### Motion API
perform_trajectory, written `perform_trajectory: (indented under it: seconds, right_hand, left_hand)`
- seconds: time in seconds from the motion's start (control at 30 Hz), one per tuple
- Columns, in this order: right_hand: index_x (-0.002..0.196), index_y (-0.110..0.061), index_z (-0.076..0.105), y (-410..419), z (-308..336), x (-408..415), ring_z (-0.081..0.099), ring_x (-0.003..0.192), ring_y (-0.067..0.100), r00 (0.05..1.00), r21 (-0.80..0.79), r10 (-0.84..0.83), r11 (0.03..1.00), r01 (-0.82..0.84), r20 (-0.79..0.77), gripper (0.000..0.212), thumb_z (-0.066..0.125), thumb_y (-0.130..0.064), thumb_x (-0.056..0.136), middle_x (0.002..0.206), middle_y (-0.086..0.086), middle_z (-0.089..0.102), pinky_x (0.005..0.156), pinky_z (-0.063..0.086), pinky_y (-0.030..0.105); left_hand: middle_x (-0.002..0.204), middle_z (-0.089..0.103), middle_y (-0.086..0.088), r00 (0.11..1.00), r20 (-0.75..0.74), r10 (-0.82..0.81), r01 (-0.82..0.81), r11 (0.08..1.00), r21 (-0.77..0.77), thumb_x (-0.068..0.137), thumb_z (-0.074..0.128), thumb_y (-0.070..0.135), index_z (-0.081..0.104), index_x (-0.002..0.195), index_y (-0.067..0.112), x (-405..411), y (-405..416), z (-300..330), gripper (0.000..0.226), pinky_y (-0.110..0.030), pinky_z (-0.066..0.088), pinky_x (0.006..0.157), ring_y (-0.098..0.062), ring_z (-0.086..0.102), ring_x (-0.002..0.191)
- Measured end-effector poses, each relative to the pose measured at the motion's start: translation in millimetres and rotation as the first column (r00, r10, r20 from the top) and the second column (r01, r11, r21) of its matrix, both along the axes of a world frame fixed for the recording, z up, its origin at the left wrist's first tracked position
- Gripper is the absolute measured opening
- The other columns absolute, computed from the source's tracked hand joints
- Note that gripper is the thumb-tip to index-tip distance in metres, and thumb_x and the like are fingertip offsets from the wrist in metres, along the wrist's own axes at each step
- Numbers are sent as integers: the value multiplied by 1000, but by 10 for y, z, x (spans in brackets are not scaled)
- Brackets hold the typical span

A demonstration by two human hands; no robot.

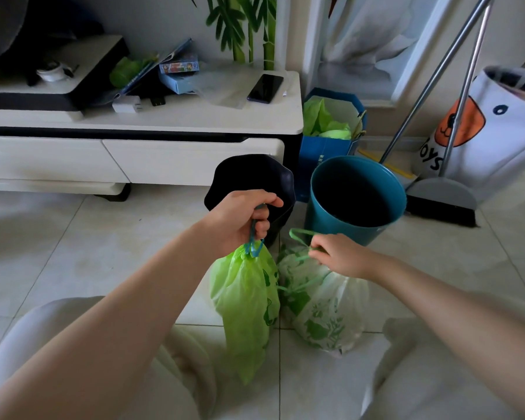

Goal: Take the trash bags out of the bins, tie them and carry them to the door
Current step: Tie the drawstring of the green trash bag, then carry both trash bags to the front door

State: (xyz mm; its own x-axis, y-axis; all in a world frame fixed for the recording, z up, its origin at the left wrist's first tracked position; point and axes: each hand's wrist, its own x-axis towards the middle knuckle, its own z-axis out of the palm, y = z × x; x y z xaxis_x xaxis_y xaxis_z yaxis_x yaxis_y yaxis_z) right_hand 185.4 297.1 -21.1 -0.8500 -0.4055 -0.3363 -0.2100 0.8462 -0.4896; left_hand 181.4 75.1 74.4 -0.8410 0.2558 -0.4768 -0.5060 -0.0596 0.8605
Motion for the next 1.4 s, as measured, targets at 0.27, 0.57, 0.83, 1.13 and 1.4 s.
perform_trajectory:
  seconds: [0.27,0.57,0.83,1.13,1.4]
  right_hand:
    - [91,-15,65,301,441,123,63,64,13,868,-351,-450,794,496,208,7,62,-20,89,73,1,62,68,55,29]
    - [55,-16,37,826,1190,504,20,34,10,631,-631,-546,221,744,552,40,45,-6,93,38,-5,22,51,27,28]
    - [60,-16,41,1579,1699,847,23,37,10,646,-721,-662,226,655,380,32,49,-7,90,47,-3,22,48,24,26]
    - [65,-5,62,2547,1992,1206,39,48,20,505,-695,-842,248,674,190,22,60,-12,87,51,8,45,53,33,30]
    - [83,11,65,3446,1884,1061,45,49,18,454,-585,-877,288,758,158,23,59,-12,84,59,10,58,48,34,26]
  left_hand:
    - [42,34,8,931,-292,-219,110,931,-347,97,52,19,66,78,9,182,253,92,26,-19,22,39,-8,26,36]
    - [40,40,10,843,-396,-364,145,863,-484,94,56,26,69,69,14,227,958,593,31,-21,30,45,-8,33,39]
    - [44,28,7,819,-422,-388,291,915,-278,98,50,19,62,82,0,303,1742,999,27,-18,23,40,-9,23,40]
    - [42,31,10,755,-463,-464,443,882,-161,98,50,15,60,71,5,239,3110,1061,30,-15,26,38,-7,25,39]
    - [50,30,2,732,-487,-477,499,861,-94,98,48,15,59,70,6,-14,4120,831,32,-17,29,41,-9,27,41]
